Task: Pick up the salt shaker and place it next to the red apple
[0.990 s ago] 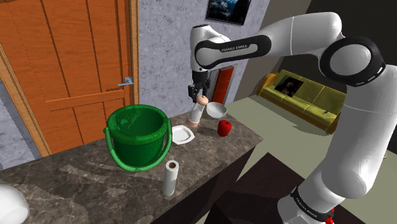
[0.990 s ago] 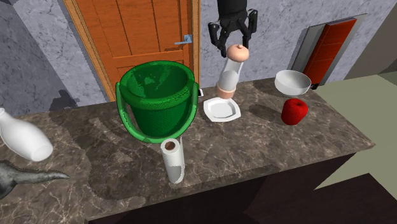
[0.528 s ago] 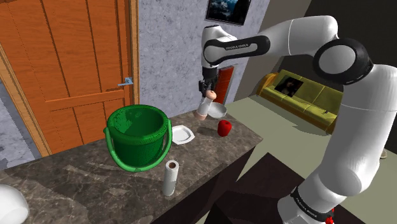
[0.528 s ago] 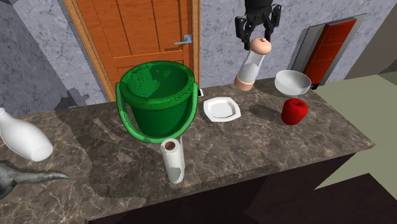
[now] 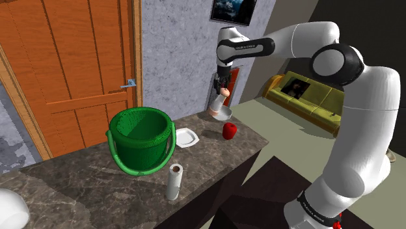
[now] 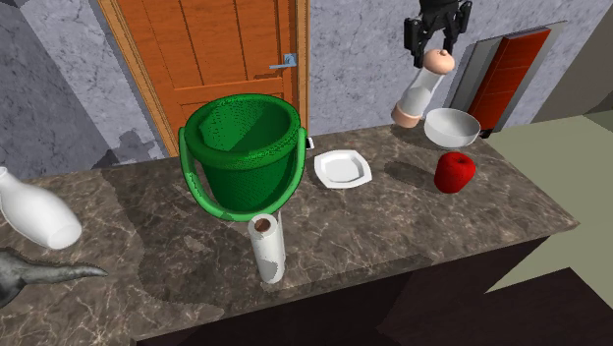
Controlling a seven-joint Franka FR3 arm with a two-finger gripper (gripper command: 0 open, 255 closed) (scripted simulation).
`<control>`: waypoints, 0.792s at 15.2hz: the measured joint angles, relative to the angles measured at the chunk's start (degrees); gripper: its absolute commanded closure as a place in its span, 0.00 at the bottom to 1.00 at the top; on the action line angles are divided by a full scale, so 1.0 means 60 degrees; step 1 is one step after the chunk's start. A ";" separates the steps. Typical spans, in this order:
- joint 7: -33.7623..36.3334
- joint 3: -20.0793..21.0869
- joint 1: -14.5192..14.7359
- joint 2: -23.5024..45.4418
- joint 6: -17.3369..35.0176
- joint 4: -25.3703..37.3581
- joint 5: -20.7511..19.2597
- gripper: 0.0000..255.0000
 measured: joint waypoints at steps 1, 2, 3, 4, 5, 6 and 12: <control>-0.0205 -0.0065 -0.0110 0.0215 -0.0070 0.0329 -0.0008 1.00; -0.0415 -0.0125 -0.0236 0.0352 -0.0123 0.0557 -0.0005 1.00; -0.0643 -0.0194 -0.0387 0.0502 -0.0117 0.0746 -0.0005 1.00; -0.0834 -0.0249 -0.0487 0.0709 -0.0211 0.1084 -0.0007 1.00; -0.0977 -0.0290 -0.0572 0.0861 -0.0236 0.1290 -0.0006 1.00; -0.1170 -0.0337 -0.0672 0.1053 -0.0354 0.1637 0.0000 1.00; -0.1477 -0.0451 -0.0881 0.1709 -0.0179 0.2179 -0.0033 1.00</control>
